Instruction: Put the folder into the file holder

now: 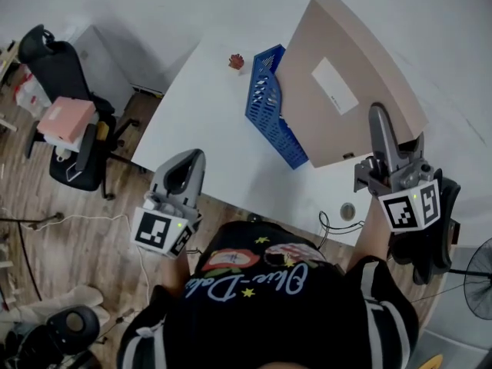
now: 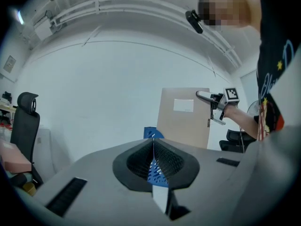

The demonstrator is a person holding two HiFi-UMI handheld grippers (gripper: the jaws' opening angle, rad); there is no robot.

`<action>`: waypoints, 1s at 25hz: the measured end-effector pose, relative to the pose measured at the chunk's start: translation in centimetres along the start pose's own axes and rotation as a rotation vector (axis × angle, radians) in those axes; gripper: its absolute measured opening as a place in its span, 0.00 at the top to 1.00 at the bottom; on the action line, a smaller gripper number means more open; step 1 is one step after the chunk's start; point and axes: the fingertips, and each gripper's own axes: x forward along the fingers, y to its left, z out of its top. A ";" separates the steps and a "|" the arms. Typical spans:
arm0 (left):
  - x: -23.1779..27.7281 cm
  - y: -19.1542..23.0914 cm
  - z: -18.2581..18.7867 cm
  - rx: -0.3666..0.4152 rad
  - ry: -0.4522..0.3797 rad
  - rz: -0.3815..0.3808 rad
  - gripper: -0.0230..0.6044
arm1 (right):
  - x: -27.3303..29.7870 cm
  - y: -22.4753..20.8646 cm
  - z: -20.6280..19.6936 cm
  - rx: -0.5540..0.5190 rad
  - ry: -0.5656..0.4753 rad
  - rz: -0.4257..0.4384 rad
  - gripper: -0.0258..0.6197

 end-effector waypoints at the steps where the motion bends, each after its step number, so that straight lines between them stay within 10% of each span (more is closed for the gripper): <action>1: 0.2 0.0 0.2 -0.001 -0.005 -0.001 0.96 | 0.5 -0.2 -0.3 -0.004 0.000 0.005 0.54; 25: 0.6 -1.4 0.4 0.016 0.022 0.025 0.96 | 2.7 -1.8 -5.0 0.065 0.007 0.037 0.54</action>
